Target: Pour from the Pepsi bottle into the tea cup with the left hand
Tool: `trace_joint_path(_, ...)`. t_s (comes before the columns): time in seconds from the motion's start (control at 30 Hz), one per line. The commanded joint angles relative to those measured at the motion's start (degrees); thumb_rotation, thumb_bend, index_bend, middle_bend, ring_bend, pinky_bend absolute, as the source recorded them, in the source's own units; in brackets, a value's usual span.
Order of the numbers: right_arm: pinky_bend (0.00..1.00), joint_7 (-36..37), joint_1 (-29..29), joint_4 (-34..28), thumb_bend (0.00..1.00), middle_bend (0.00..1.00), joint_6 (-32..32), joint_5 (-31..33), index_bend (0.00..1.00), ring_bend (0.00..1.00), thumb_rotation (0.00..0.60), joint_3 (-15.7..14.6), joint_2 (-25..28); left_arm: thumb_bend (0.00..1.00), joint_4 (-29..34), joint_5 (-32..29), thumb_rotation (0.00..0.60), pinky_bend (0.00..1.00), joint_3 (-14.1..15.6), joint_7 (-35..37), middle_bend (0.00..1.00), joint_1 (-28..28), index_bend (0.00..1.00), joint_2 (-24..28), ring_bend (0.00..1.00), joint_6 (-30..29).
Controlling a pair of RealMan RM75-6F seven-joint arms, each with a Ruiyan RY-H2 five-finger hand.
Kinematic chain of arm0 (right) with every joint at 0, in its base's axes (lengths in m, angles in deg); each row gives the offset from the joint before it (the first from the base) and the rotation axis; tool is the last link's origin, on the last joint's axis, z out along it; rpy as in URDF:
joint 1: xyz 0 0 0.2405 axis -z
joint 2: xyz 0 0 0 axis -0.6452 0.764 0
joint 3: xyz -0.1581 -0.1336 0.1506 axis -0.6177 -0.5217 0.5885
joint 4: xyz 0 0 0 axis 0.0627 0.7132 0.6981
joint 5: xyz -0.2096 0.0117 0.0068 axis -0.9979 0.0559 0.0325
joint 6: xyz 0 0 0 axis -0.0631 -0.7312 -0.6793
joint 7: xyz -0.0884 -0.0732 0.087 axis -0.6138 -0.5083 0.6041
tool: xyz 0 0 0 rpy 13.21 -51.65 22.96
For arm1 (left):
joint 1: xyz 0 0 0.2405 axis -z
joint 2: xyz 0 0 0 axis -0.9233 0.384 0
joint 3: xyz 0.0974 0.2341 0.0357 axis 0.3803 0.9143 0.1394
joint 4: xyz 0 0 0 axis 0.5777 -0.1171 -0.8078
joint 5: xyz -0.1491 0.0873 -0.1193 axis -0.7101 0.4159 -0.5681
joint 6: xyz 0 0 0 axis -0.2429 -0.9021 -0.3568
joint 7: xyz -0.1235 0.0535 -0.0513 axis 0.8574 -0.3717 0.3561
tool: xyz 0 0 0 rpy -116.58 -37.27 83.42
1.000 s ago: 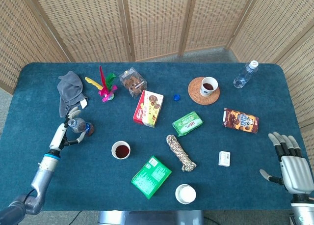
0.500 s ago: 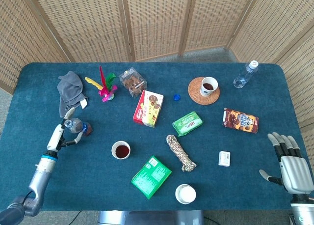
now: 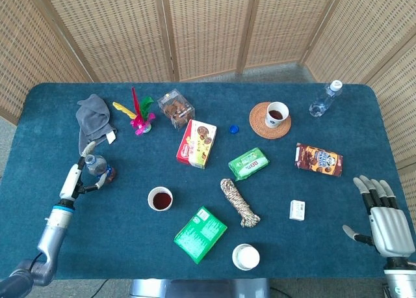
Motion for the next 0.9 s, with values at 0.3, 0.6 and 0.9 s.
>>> trace_joint_path(0.3,0.00,0.10,-0.05,0.01,0.08,0.00,0.08,-0.03,0.00,0.00,0.600,-0.05,-0.02,0.39,-1.04,0.34,0.600,0.00,0.51,-0.19,0.00,-0.26,0.00,-0.44,0.00,0.20)
trace_joint_path(0.6,0.00,-0.12,-0.10,0.02,0.08,0.00,0.15,-0.11,0.00,0.00,0.600,-0.12,-0.11,0.35,-1.32,0.28,0.600,0.00,0.47,0.05,0.00,-0.59,0.00,-0.44,0.00,-0.10)
trace_joint_path(0.9,0.00,-0.24,-0.11,-0.05,0.08,0.00,0.17,-0.28,0.00,0.00,0.600,-0.23,-0.12,0.35,-0.78,0.58,0.600,0.00,0.99,-0.19,0.00,-1.67,0.00,0.28,0.00,-1.09)
